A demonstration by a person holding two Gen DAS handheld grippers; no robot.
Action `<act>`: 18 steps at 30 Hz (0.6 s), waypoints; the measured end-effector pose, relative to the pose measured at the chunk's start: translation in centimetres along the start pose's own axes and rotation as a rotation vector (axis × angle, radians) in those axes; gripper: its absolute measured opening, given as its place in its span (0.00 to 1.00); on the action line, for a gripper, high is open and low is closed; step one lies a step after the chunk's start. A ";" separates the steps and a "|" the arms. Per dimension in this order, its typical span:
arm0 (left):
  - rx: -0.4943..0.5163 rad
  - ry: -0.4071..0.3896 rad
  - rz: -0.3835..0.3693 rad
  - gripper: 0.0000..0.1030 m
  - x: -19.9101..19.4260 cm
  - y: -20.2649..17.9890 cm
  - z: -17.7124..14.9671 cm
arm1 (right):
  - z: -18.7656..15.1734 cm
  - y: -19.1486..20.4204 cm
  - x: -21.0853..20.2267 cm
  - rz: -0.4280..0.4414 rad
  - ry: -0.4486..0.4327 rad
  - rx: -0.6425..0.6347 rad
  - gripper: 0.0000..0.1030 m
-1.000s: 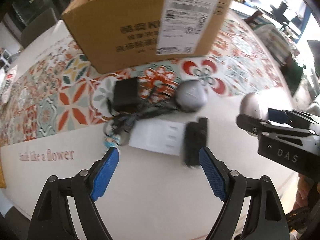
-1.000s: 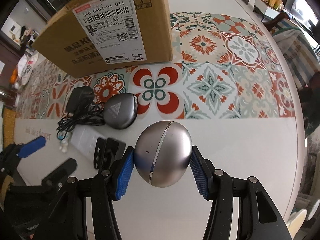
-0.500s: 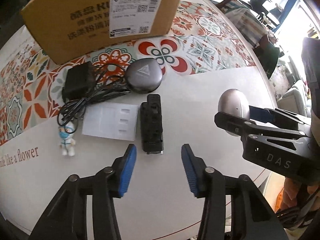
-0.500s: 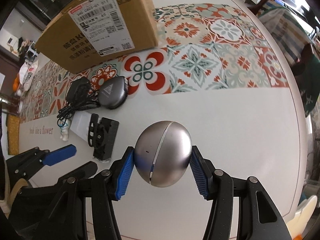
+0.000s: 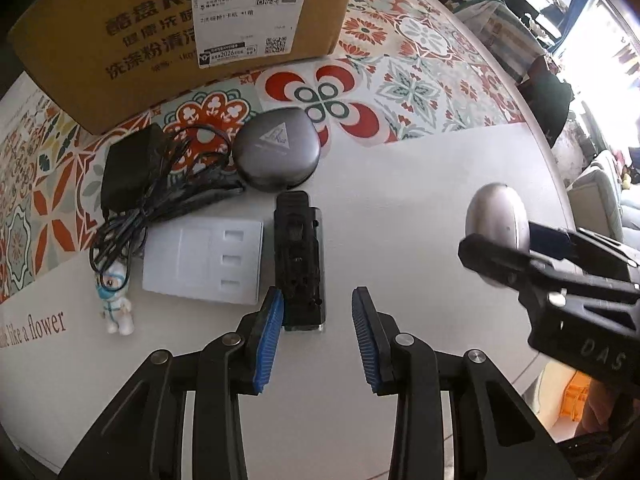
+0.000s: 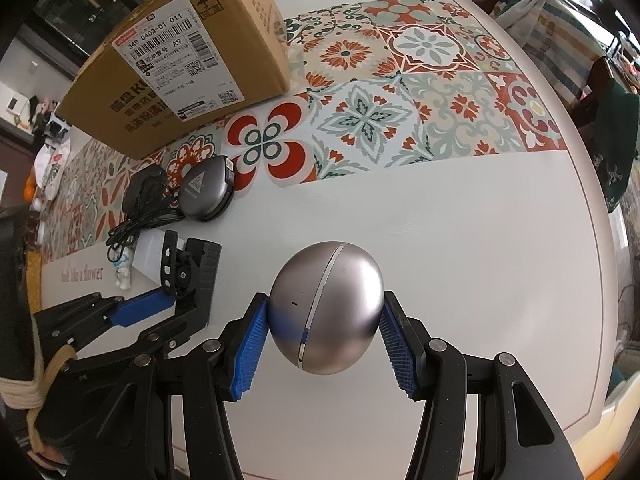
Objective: Organize rigid objects
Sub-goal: 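Lift the speaker with the right tool while the left tool grasps the black handheld device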
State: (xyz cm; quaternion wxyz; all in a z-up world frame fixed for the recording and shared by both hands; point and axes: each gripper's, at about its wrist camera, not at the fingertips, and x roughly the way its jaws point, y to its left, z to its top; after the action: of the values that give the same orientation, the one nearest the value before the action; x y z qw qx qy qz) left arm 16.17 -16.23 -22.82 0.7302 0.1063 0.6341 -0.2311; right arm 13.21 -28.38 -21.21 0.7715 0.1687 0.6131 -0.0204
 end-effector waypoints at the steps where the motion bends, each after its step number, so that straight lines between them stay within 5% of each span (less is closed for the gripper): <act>1: -0.003 -0.001 -0.003 0.35 0.0 0.0 0.2 | 0.0 0.0 0.0 0.000 0.001 0.000 0.54; 18: 0.000 0.004 0.021 0.35 1.1 0.6 1.1 | 0.2 0.6 0.4 0.003 0.014 -0.008 0.54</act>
State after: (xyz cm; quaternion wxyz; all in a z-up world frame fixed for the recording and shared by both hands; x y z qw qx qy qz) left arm 17.57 -16.40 -23.78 0.7312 0.1137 0.6345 -0.2233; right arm 13.62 -27.85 -21.38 0.7679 0.1668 0.6182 -0.0157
